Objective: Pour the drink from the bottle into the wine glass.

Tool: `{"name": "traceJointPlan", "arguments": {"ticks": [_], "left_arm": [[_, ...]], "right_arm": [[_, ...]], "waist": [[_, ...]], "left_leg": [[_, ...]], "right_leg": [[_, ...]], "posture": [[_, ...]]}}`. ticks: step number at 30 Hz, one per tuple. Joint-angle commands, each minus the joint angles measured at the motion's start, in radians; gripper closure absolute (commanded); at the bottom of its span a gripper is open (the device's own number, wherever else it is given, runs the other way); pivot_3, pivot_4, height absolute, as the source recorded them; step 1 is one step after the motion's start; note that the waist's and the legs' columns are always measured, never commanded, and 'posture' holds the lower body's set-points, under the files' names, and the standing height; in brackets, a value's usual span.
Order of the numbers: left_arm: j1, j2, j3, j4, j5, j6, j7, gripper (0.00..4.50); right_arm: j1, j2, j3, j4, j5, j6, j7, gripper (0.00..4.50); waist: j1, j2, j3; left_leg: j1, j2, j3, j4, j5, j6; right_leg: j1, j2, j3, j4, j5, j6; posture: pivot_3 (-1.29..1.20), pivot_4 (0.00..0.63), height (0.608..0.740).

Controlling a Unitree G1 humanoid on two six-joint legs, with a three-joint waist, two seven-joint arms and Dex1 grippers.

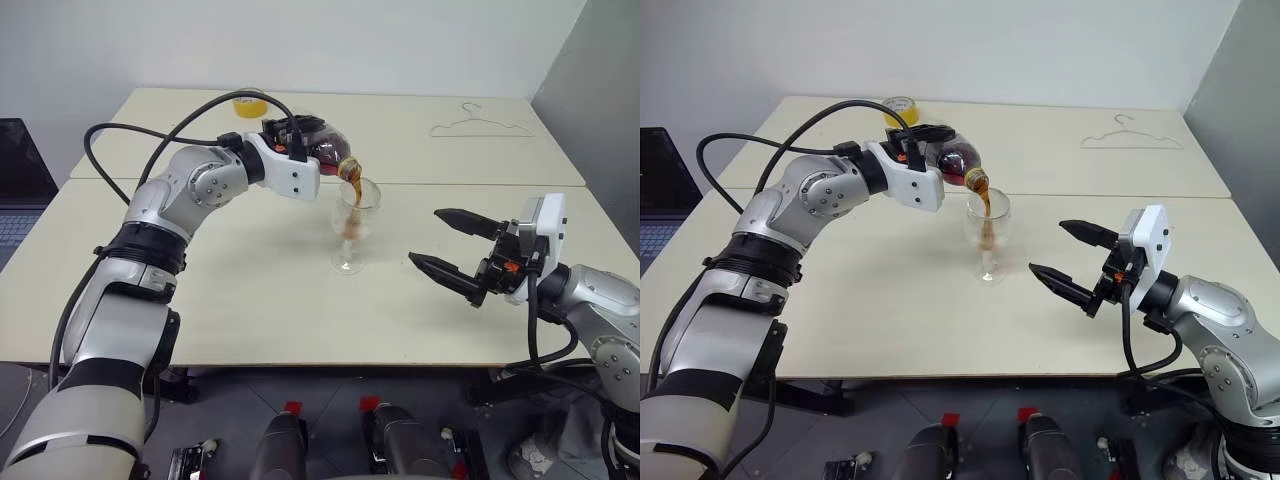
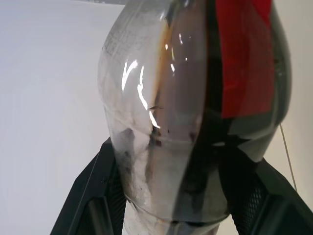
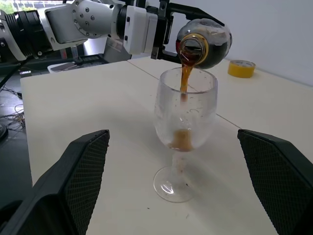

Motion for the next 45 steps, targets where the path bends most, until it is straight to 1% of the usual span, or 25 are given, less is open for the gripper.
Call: {"name": "traceJointPlan", "arguments": {"ticks": [1, 36, 45], "left_arm": [[-0.052, 0.018, 0.014, -0.012, -0.004, -0.015, 0.037, 1.88], [-0.074, 0.039, 0.000, 0.010, 0.046, -0.052, 0.105, 1.88], [-0.070, 0.037, 0.006, 0.010, 0.032, -0.048, 0.099, 1.88]], "right_arm": [[-0.015, -0.016, -0.013, -0.014, 0.000, -0.010, 0.003, 0.00], [-0.022, -0.017, -0.005, 0.001, -0.018, -0.013, 0.009, 0.00], [-0.029, -0.015, -0.001, 0.006, -0.019, -0.013, 0.013, 0.00]], "waist": [[0.000, 0.000, 0.000], [0.000, 0.000, 0.000], [0.000, 0.000, 0.000]], "left_leg": [[0.000, 0.000, 0.000, 0.000, 0.000, 0.000], [0.000, 0.000, 0.000, 0.000, 0.000, 0.000], [0.000, 0.000, 0.000, 0.000, 0.000, 0.000]], "right_leg": [[0.000, 0.000, 0.000, 0.000, 0.000, 0.000], [0.000, 0.000, 0.000, 0.000, 0.000, 0.000], [0.000, 0.000, 0.000, 0.000, 0.000, 0.000]], "posture": [[0.00, 0.150, 0.740], [0.00, 0.150, 0.740], [0.00, 0.150, 0.740]]}}
